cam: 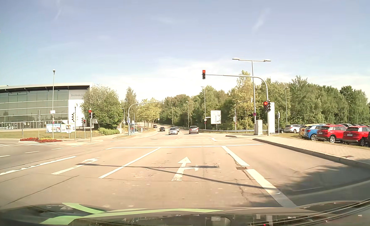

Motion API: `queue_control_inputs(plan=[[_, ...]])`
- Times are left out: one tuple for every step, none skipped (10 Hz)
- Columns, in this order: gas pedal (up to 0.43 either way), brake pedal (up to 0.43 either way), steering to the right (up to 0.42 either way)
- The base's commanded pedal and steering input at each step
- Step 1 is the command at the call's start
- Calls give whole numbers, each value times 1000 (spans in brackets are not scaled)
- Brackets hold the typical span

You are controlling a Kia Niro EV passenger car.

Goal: Follow the waypoints while adhering to traffic rules and regulations

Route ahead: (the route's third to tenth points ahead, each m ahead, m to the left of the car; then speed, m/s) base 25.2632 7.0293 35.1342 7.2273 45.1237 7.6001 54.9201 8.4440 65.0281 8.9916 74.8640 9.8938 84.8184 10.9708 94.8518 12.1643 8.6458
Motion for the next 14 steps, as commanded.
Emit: queue_control_inputs(plan=[[0,280,-4],[0,299,-5],[0,329,-5],[0,335,-5],[0,354,-5],[0,366,-5],[0,366,-5],[0,372,-6],[0,366,-8],[0,366,-8],[0,366,-9],[0,366,-10],[0,360,-10],[0,354,-10]])
